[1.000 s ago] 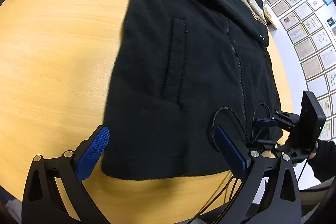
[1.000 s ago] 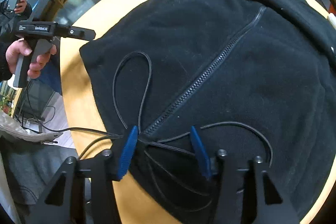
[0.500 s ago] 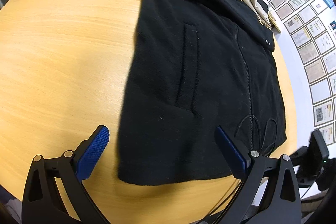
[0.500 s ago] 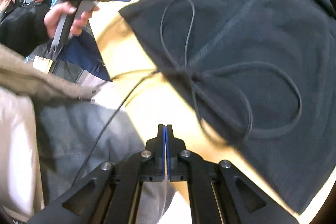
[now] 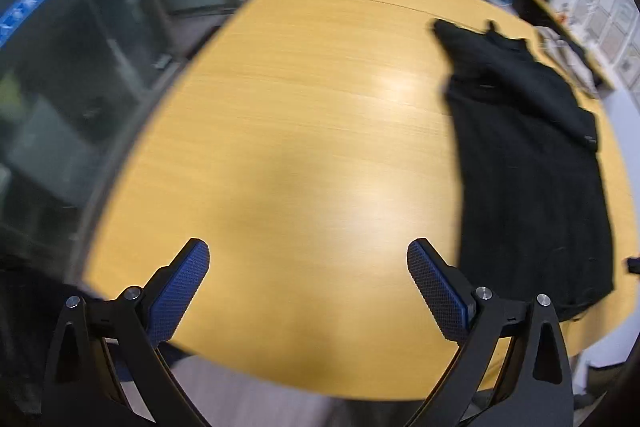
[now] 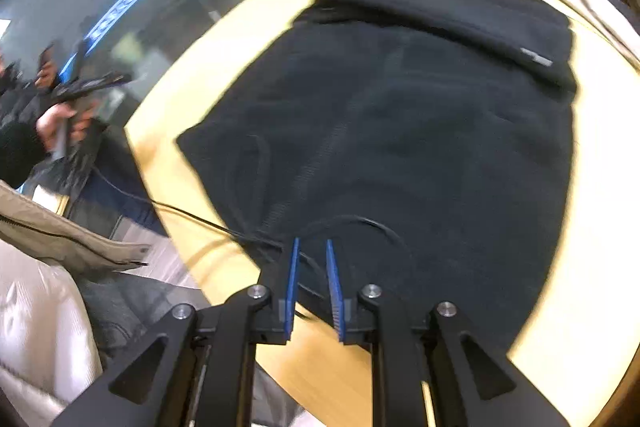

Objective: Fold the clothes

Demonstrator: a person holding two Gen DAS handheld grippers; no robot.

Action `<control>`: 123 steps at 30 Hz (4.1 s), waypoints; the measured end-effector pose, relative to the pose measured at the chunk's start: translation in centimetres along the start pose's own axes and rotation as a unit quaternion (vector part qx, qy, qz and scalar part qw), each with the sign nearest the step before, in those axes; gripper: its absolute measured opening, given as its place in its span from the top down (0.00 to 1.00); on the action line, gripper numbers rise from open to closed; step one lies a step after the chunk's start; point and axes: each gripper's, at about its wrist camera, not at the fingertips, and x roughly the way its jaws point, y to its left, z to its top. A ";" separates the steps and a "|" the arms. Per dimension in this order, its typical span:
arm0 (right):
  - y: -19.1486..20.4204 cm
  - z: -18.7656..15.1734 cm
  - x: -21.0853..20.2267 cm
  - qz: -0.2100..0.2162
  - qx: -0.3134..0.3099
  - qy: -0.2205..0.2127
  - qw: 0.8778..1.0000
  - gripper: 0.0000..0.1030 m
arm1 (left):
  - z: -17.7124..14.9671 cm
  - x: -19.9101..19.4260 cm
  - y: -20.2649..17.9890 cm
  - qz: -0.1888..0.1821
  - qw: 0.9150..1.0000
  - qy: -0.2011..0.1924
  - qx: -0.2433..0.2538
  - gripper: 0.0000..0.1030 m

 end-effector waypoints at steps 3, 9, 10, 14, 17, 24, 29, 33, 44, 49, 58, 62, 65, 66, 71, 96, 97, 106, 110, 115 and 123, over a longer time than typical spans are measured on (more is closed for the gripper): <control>-2.5 -0.7 -3.6 -0.037 0.021 -0.005 0.999 0.86 | 0.1 -1.4 3.8 0.055 0.999 0.002 0.002 0.02; -7.4 -3.5 -12.3 -0.119 0.053 -0.011 0.991 0.86 | -1.3 -2.0 4.8 0.072 0.997 0.009 0.003 0.02; -8.0 -3.9 -13.5 -0.131 0.061 -0.011 0.989 0.86 | -1.4 -1.2 3.6 0.060 0.998 0.012 0.008 0.02; -9.2 -4.8 -13.8 -0.145 0.083 -0.007 0.986 0.86 | -1.5 2.3 -1.3 0.013 0.999 0.022 0.028 0.02; -8.8 -5.2 -10.4 -0.125 0.100 0.001 0.987 0.79 | -1.7 6.4 -7.5 -0.044 0.996 0.045 0.065 0.02; -10.7 -7.8 -1.2 -0.104 0.179 0.034 0.978 0.76 | -3.1 13.0 -20.4 -0.159 0.975 0.103 0.120 0.02; -12.0 -8.3 1.0 -0.116 0.200 0.023 0.973 0.60 | -3.1 15.7 -24.3 -0.182 0.968 0.122 0.120 0.00; -12.8 -8.1 2.0 -0.123 0.208 0.013 0.970 0.47 | -2.3 16.0 -25.6 -0.217 0.965 0.117 0.089 0.00; -10.6 -7.0 3.4 -0.070 0.194 0.037 0.978 0.90 | -2.6 14.8 -26.1 -0.208 0.964 0.152 0.071 0.88; -6.7 -7.5 -0.9 -0.024 0.190 -0.001 0.982 0.91 | -2.9 11.0 -25.0 -0.223 0.958 0.175 0.053 0.92; -5.2 2.2 -7.4 0.043 0.169 -0.160 0.972 0.91 | 7.7 5.2 -29.3 -0.289 0.953 0.089 -0.033 0.92; -7.8 9.4 -10.0 0.055 0.162 -0.221 0.960 0.91 | 15.9 4.7 -32.9 -0.321 0.944 0.038 -0.067 0.92; -10.6 13.3 -11.2 0.052 0.178 -0.250 0.950 0.91 | 20.4 5.1 -34.5 -0.339 0.936 0.013 -0.088 0.92; -11.8 14.2 -11.2 0.050 0.183 -0.255 0.948 0.91 | 22.4 5.5 -34.9 -0.345 0.934 0.002 -0.096 0.92; -15.4 20.5 -10.5 0.004 0.195 -0.262 0.945 0.92 | 28.4 8.5 -33.6 -0.359 0.926 -0.020 -0.115 0.92; -36.5 29.5 3.6 -0.075 0.205 -0.166 0.962 0.88 | 39.3 27.6 -34.6 -0.313 0.950 -0.003 0.009 0.74; -36.3 29.7 3.4 -0.074 0.188 -0.161 0.966 0.87 | 39.3 26.5 -34.0 -0.306 0.952 -0.019 0.022 0.54; -36.0 29.1 -1.1 -0.073 0.161 -0.221 0.959 0.21 | 39.7 22.7 -28.7 -0.277 0.955 -0.088 0.062 0.17; -37.1 29.2 -1.7 -0.089 0.151 -0.211 0.962 0.17 | 39.5 25.6 -30.5 -0.289 0.952 -0.058 0.086 0.17; -39.2 30.1 2.8 -0.075 0.147 -0.134 0.977 0.17 | 40.0 30.0 -34.4 -0.313 0.942 -0.013 0.120 0.17; -40.3 32.0 8.6 -0.068 0.111 -0.073 0.989 0.72 | 40.2 33.4 -37.4 -0.306 0.939 0.040 0.150 0.80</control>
